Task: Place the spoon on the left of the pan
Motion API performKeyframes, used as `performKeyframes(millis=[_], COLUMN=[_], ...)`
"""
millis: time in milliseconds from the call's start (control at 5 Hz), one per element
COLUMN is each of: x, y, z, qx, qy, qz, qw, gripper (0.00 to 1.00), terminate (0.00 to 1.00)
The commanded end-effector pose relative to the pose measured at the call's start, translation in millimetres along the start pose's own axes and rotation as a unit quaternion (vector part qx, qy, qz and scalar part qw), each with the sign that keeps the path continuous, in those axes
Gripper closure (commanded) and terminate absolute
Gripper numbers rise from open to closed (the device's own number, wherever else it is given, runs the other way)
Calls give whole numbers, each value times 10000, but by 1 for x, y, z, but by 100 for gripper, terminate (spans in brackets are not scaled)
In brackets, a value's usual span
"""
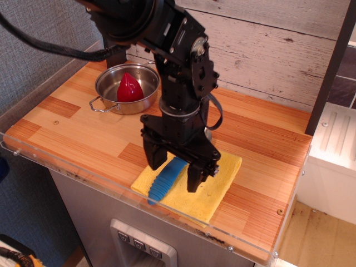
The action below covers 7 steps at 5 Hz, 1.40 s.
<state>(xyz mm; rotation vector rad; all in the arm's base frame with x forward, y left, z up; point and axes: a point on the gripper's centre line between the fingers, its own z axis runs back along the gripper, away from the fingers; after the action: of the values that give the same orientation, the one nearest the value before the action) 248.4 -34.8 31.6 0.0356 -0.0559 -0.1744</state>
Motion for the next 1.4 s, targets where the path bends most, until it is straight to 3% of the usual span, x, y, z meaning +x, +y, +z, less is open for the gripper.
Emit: performKeyframes(millis=[0, 600, 800, 1200], x=[4, 7, 7, 5], y=[4, 6, 6, 4], z=[-1, -13, -12, 5], qx=[54, 93, 104, 29], qy=[-71, 62, 47, -128], qz=[17, 6, -30, -52], qw=[10000, 9999, 9999, 9999], gripper=[0, 0, 100, 100], terminate=[0, 0, 0, 0])
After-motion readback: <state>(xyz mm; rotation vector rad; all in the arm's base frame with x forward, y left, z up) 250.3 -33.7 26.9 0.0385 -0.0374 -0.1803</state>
